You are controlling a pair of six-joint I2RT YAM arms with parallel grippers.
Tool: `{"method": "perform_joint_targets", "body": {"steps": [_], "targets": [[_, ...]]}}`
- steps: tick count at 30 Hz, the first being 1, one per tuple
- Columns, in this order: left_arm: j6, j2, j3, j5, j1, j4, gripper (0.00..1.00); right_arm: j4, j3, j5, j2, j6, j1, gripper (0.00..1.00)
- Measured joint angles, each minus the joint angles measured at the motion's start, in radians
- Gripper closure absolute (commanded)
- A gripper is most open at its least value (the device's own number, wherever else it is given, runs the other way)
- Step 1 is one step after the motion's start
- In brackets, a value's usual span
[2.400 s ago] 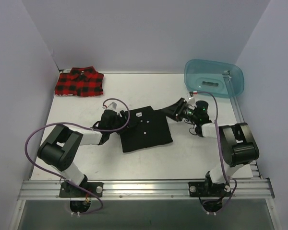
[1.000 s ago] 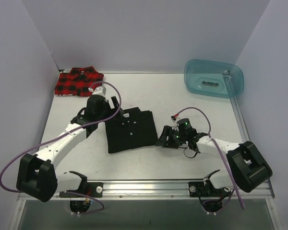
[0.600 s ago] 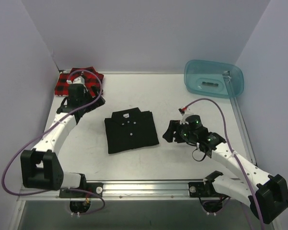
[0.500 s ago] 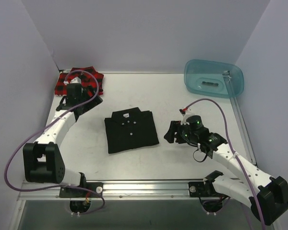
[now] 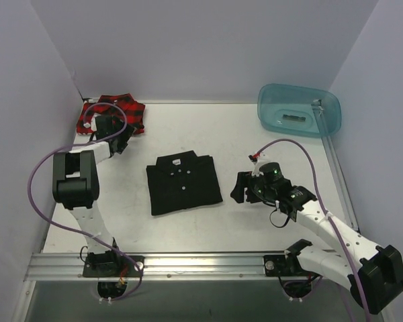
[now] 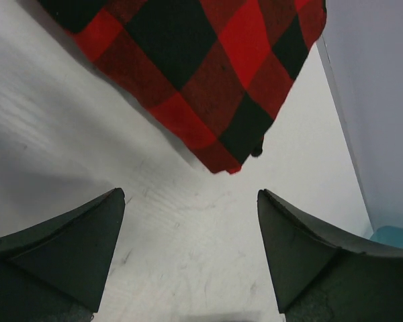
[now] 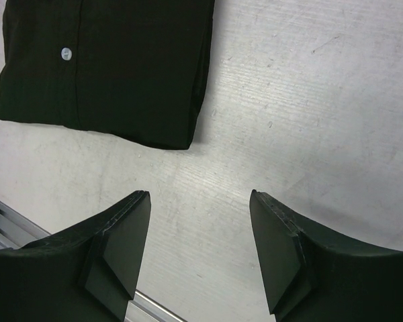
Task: Fold and stack the long sleeve shirts
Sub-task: Neatly place the folded shirt to the corner
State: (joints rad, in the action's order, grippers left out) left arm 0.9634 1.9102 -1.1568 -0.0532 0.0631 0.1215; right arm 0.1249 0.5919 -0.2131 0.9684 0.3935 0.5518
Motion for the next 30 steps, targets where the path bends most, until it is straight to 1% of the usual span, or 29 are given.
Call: {"method": "perform_joint_targets", "body": {"steps": [2,4,5,7,8,12,13,16,17,19,24,30], "targets": [[0.023,0.062,-0.043,0.003,0.002,0.018,0.12,0.0,0.0,0.0,0.013,-0.003,0.0,0.39],[0.037,0.117,-0.089,0.003,0.002,0.042,0.19,0.0,0.0,0.0,0.029,-0.004,0.0,0.39],[0.045,0.142,-0.109,0.003,0.002,0.061,0.24,0.0,0.0,0.0,0.037,-0.006,0.0,0.39],[0.059,0.172,-0.125,0.003,0.001,0.095,0.38,0.0,0.0,0.0,0.048,-0.011,0.0,0.39],[0.067,0.182,-0.126,0.003,0.001,0.112,0.39,0.0,0.0,0.0,0.053,-0.014,0.0,0.39],[0.092,0.22,-0.126,-0.004,-0.003,0.154,0.54,0.0,0.0,0.0,0.066,-0.025,0.0,0.39],[0.1,0.229,-0.126,-0.005,-0.006,0.164,0.62,0.0,0.0,0.0,0.068,-0.027,0.0,0.39],[0.122,0.235,-0.103,-0.005,-0.02,0.203,0.79,0.0,0.0,0.0,0.071,-0.029,0.0,0.39],[0.132,0.235,-0.09,-0.005,-0.027,0.224,0.9,0.0,0.0,0.0,0.07,-0.029,0.0,0.39],[0.151,0.235,-0.054,-0.007,-0.044,0.264,1.0,0.001,0.0,0.0,0.069,-0.029,0.0,0.39],[0.222,0.195,0.073,-0.001,-0.115,0.379,1.0,0.009,0.0,0.0,0.035,-0.029,0.0,0.39],[0.343,0.11,0.275,0.036,-0.282,0.515,1.0,0.019,-0.019,0.0,-0.037,-0.027,0.0,0.39]]}}
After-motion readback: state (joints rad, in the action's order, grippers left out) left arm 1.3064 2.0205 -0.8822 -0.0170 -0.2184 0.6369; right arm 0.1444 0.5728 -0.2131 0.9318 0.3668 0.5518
